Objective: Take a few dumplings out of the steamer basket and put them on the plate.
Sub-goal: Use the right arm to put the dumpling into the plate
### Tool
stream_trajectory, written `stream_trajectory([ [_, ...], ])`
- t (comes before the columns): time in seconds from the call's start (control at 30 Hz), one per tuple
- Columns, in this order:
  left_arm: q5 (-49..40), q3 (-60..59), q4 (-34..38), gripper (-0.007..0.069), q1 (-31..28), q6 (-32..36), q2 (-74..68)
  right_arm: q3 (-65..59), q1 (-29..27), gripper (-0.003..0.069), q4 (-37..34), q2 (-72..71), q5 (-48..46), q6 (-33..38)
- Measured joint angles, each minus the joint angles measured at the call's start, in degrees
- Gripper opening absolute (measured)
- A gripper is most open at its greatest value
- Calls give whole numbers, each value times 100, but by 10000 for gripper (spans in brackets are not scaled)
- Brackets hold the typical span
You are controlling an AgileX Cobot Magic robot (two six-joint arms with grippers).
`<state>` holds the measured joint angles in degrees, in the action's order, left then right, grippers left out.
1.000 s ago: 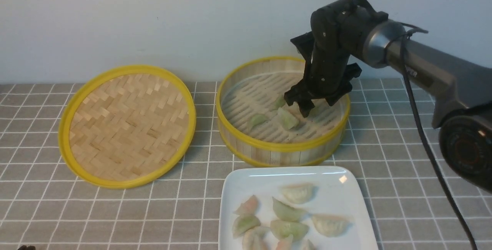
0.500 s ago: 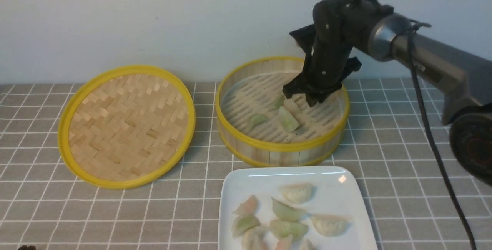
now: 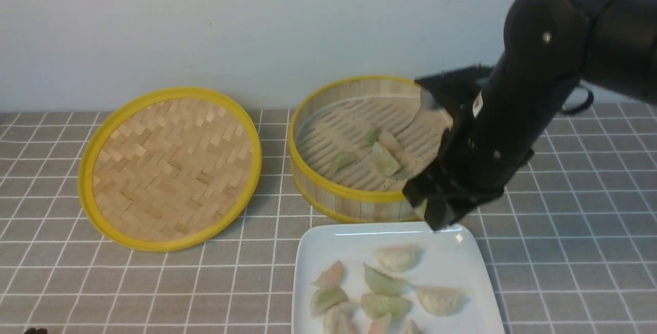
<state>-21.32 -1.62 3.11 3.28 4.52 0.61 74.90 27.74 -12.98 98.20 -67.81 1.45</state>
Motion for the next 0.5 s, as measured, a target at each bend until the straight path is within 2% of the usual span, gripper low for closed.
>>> stream_trajectory([
  [0.2, 0, 0, 0, -5, 0, 0, 0, -850, 36, 95, -26, 10, 796, -50],
  [0.3, 0, 0, 0, -5, 0, 0, 0, -896, 36, 136, -21, 40, 1072, -71],
  [0.4, 0, 0, -5, -5, 0, 0, 0, -896, 36, 236, -21, 38, 1206, -71],
  [0.47, 0, 0, -5, -5, 0, 0, 0, -875, 36, 379, -21, 38, 1252, -71],
  [0.5, 0, 0, -5, -5, 0, 0, 0, -843, 36, 412, -7, 43, 1246, -71],
])
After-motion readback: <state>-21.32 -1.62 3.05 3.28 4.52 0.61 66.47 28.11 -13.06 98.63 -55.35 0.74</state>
